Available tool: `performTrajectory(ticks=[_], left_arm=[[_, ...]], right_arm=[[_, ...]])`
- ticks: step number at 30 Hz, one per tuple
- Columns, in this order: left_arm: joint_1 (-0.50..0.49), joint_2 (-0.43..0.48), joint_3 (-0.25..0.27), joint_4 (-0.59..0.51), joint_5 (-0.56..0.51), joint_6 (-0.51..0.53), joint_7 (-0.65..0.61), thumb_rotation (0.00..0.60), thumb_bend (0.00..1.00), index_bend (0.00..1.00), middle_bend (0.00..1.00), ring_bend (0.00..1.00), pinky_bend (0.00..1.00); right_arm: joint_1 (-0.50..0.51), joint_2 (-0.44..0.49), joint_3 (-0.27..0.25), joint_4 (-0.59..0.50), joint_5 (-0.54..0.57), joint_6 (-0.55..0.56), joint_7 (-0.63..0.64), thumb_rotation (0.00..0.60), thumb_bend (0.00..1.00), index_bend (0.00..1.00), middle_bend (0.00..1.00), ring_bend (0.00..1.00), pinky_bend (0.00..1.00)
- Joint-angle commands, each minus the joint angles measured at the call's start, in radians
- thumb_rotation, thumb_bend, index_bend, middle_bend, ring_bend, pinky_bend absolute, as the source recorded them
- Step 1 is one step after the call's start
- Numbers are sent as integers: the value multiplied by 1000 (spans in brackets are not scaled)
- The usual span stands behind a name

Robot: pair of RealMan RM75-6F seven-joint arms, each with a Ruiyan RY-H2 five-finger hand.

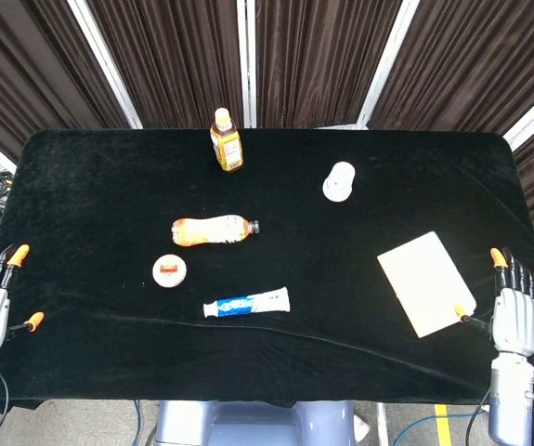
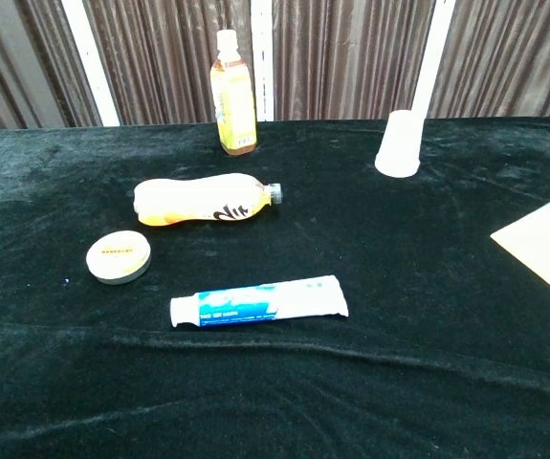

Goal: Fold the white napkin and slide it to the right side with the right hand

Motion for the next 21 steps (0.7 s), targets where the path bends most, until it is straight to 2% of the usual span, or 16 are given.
performTrajectory(ticks=[1, 8, 14, 18, 21], left_arm=[[-2, -3, 1, 2, 0, -2, 5, 600, 170, 0, 0, 0, 0], [2, 0, 3, 3, 11, 7, -6, 600, 170, 0, 0, 0, 0], [6, 2, 9, 9, 37, 20, -20, 600, 170, 0, 0, 0, 0], [8, 9, 14, 6, 54, 28, -31, 600, 168, 0, 0, 0, 0], [11, 13, 18, 7, 62, 31, -35, 600, 167, 0, 0, 0, 0]], right_arm=[[0, 20, -2, -23, 3, -4, -15, 600, 51, 0, 0, 0, 0], [-8, 68, -24, -55, -11, -16, -22, 600, 50, 0, 0, 0, 0], [-15, 118, -84, -46, -45, -60, -41, 600, 51, 0, 0, 0, 0], [-1, 173, -129, -84, -38, -139, -115, 600, 51, 0, 0, 0, 0], [7, 188, -146, -96, -56, -149, -156, 600, 51, 0, 0, 0, 0]])
